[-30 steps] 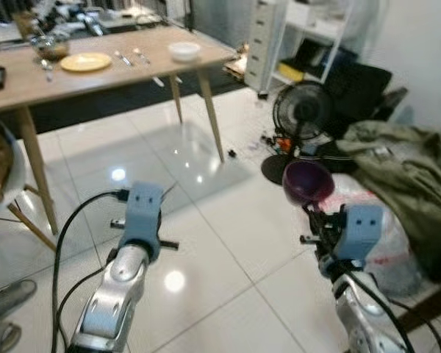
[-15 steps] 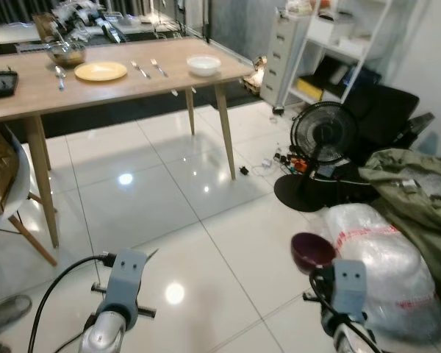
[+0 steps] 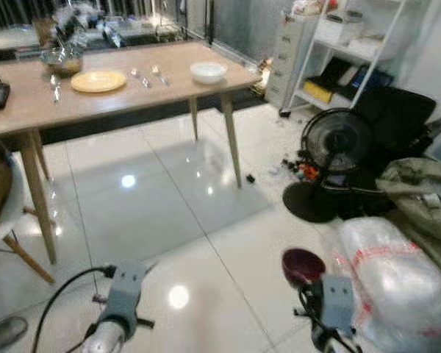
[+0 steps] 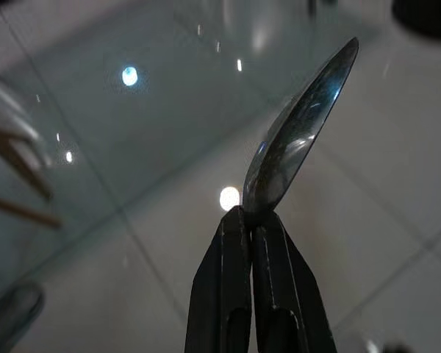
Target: Setting the table
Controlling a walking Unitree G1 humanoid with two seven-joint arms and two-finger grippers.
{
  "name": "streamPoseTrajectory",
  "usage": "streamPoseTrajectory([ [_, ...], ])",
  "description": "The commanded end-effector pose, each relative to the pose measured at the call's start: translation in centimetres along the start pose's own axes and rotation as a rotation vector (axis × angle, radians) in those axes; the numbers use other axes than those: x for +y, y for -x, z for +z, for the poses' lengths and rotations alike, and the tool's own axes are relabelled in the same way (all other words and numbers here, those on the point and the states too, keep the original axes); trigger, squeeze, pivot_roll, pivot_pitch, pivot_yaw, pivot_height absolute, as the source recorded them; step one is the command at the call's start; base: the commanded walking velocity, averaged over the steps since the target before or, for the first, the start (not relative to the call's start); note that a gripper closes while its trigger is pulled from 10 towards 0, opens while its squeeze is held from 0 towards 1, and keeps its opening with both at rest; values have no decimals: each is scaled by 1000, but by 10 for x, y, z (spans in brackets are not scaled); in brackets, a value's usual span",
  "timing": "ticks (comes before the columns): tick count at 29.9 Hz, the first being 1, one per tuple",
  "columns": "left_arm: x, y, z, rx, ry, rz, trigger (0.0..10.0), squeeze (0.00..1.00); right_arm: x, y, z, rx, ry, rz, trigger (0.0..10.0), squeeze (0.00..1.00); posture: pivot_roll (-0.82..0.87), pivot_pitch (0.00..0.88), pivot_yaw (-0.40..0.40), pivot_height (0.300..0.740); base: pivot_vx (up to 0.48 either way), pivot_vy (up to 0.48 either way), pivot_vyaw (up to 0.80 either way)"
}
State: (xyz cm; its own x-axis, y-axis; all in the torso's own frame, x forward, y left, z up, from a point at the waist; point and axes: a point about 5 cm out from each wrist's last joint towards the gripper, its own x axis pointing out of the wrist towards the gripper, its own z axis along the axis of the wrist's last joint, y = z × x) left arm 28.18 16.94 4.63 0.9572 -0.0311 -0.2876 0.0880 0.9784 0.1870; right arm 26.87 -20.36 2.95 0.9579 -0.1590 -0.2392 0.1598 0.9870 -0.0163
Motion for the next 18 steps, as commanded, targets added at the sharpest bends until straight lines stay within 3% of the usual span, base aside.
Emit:
streamPoseTrajectory([
  [1,5,2,-10,27,-14,4,10000,0,1,1,-4,0,-8,-13,10000,0,77,73,28,740,461,0,0],
  [10,3,-3,-2,-15,-33,-18,10000,0,-7,-4,-3,-15,-15,-39,10000,0,78,58,37,740,463,0,0],
  [18,6,-5,1,-32,-38,-19,10000,0,-4,-7,5,-56,-7,-14,10000,0,83,47,39,740,461,0,0],
])
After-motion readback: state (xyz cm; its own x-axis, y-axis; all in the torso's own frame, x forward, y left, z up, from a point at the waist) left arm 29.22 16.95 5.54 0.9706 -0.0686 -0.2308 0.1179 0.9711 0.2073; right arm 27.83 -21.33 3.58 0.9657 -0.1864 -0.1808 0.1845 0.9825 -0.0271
